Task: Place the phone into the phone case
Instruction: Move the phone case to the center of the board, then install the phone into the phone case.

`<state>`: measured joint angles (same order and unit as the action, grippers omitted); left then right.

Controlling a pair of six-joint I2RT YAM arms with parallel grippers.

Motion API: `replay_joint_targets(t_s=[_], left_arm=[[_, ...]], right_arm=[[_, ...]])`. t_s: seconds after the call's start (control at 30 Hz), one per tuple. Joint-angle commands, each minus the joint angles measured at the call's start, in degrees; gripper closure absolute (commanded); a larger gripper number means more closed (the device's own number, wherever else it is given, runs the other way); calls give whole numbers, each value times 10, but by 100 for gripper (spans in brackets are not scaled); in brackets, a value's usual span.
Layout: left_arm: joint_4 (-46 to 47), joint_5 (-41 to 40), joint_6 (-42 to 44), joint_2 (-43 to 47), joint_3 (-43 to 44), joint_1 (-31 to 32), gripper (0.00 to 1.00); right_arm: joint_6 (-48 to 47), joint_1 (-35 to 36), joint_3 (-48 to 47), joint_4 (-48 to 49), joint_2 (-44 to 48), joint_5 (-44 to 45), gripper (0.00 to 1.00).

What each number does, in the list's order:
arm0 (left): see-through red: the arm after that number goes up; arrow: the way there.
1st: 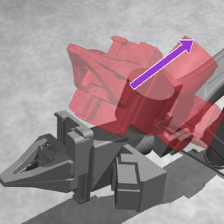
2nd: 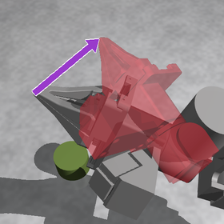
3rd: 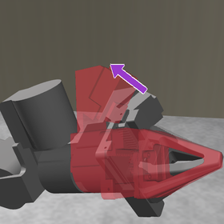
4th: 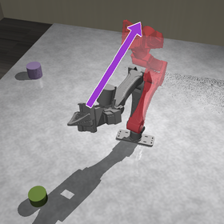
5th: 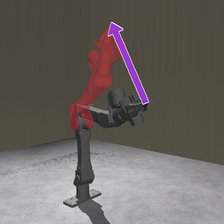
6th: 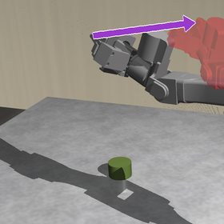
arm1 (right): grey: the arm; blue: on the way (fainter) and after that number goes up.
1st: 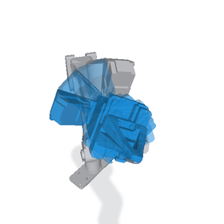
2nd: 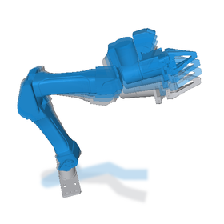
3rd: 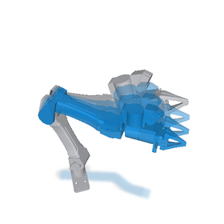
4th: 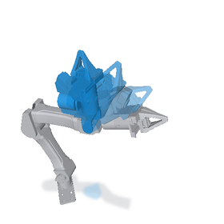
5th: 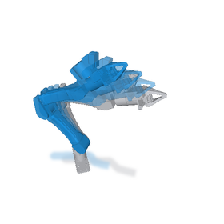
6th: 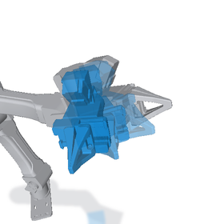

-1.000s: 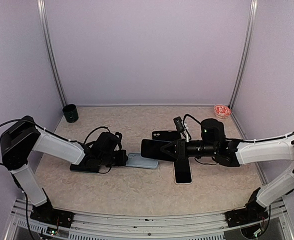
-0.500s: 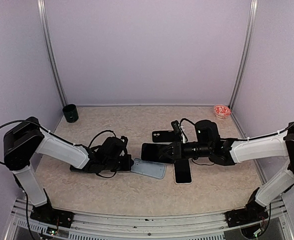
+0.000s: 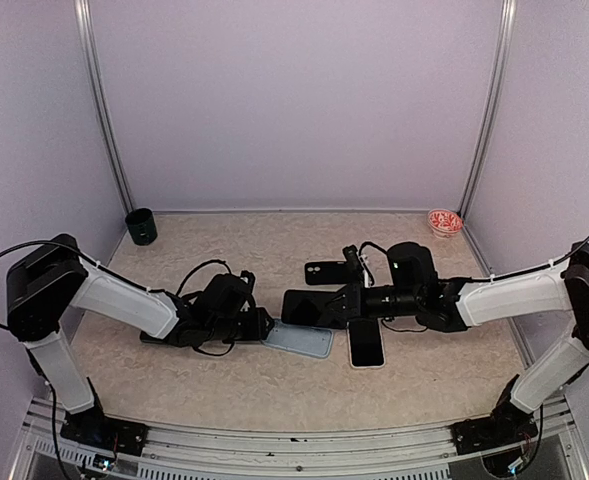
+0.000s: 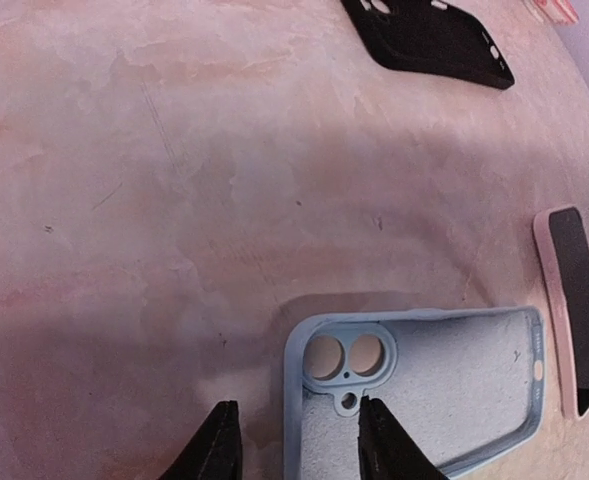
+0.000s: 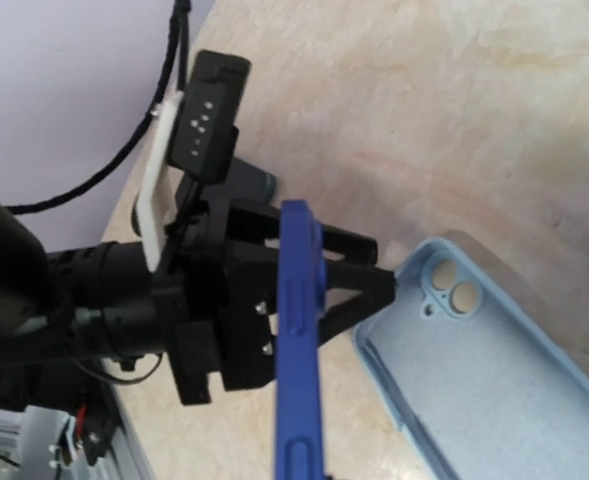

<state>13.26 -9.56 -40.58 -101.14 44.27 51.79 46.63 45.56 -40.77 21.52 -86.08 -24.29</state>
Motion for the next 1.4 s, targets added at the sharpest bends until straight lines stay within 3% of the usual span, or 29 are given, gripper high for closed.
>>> replay_joint_targets(t_s=[0.0, 0.33, 0.67, 1.0, 1.37], left_arm=[[35, 5, -4, 32, -14, -8, 53], [178, 69, -33, 45, -100, -36, 26], [273, 119, -43, 23, -132, -47, 10], [345, 158, -59, 2, -158, -49, 1], [391, 195, -67, -20, -162, -46, 1]], right_arm=[[62, -6, 3, 69, -39, -35, 100], [134, -6, 15, 126, -89, -42, 100], [166, -10, -1, 154, -137, -54, 100], [188, -24, -9, 193, -184, -84, 100], [216, -31, -16, 232, -225, -120, 100]])
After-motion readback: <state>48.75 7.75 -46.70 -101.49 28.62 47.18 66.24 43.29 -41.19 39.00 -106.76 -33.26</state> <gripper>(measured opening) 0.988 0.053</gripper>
